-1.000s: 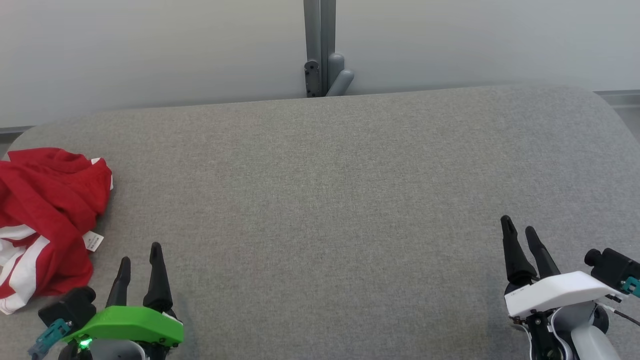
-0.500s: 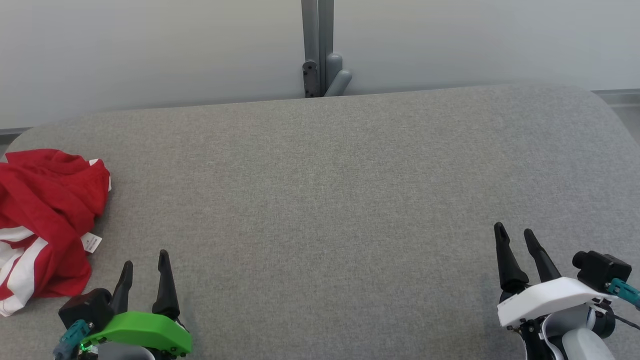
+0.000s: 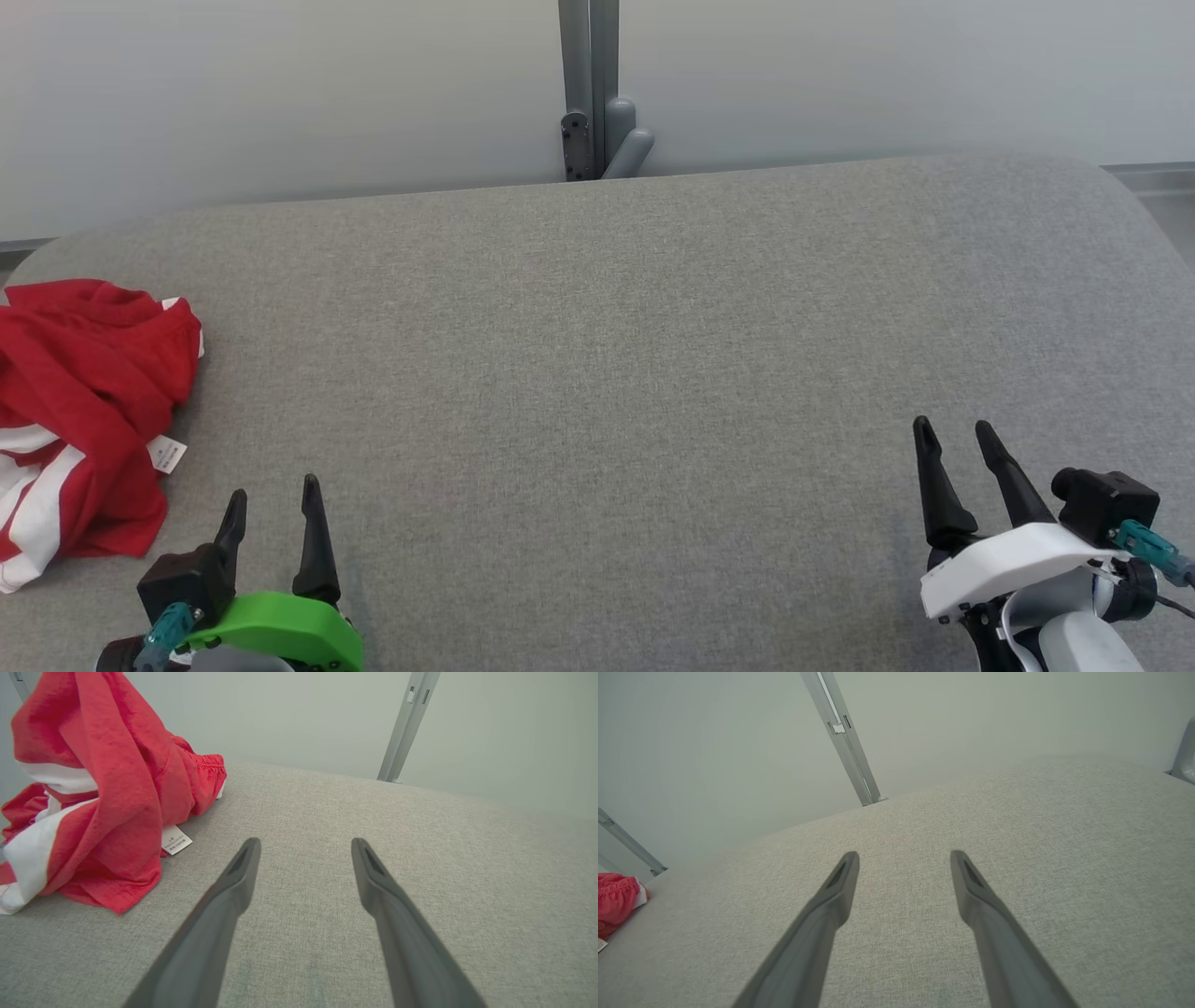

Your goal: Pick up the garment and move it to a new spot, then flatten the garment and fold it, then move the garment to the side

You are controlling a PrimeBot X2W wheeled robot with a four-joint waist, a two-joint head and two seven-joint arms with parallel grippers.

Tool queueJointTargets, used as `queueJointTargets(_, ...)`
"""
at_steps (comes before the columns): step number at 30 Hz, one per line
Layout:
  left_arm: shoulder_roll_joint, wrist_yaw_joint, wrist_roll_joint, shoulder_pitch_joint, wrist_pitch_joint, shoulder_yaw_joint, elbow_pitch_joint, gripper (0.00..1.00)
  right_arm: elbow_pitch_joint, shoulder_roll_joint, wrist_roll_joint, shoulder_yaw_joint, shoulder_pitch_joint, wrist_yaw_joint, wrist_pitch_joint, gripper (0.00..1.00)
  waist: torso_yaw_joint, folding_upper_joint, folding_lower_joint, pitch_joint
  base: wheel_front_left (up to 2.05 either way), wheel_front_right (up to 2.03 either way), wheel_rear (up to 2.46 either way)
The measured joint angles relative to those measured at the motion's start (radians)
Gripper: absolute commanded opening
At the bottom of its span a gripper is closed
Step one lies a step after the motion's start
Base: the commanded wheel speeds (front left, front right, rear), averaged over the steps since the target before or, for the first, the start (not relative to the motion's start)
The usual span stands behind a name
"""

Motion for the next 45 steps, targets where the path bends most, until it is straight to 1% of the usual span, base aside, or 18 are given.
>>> queueJointTargets(21,0.002,0.017,0.182,0.021,-0.044,0.004,-0.001,1.00,0.001,-0.002,-0.190,0.005,0.005,0.000,-0.046,1.00,-0.005,0.0000,0.0000,0.001,0.00,0.00,0.00)
queueJointTargets(36,-0.005,0.017,0.297,0.027,-0.070,0.017,-0.002,1.00,-0.002,0.004,-0.306,-0.007,0.019,0.000,-0.075,1.00,-0.006,0.0000,0.0000,0.012,0.00,0.00,0.00)
queueJointTargets(40,-0.010,0.017,0.317,0.027,-0.076,0.022,-0.001,1.00,-0.006,0.002,-0.325,-0.007,0.019,0.000,-0.081,1.00,0.004,0.0000,0.0000,0.016,0.00,0.00,0.00)
queueJointTargets(45,-0.016,0.019,0.315,0.027,-0.078,0.041,0.002,1.00,-0.010,-0.004,-0.321,0.016,0.019,0.000,-0.081,1.00,0.040,0.0000,0.0000,0.025,0.00,0.00,0.00)
